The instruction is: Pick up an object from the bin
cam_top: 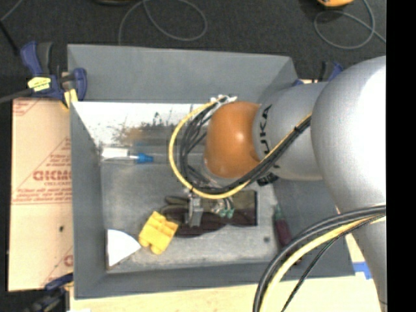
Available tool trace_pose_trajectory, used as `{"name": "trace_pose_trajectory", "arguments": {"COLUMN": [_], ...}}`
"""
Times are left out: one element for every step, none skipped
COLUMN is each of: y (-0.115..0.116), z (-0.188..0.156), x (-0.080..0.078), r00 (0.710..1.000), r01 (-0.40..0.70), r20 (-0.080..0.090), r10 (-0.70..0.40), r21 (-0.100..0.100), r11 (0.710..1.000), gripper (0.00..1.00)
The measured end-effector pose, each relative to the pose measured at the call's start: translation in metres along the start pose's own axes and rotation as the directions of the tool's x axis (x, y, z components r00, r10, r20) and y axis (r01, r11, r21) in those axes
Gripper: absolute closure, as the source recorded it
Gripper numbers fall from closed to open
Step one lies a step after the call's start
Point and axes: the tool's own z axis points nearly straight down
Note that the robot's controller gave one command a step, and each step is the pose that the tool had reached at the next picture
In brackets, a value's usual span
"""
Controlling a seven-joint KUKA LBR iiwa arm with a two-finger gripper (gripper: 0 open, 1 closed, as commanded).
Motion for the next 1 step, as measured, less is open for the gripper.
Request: {"name": "trace_pose_trajectory", "arguments": {"y": [0.0014], "z": [-0.1093], "x": [-0.0057], "r00": [1.000], "r01": [-0.019], "r20": [0.002], "r10": [0.019], "r21": [-0.001], "r11": [1.000], "gripper": [1.00]}}
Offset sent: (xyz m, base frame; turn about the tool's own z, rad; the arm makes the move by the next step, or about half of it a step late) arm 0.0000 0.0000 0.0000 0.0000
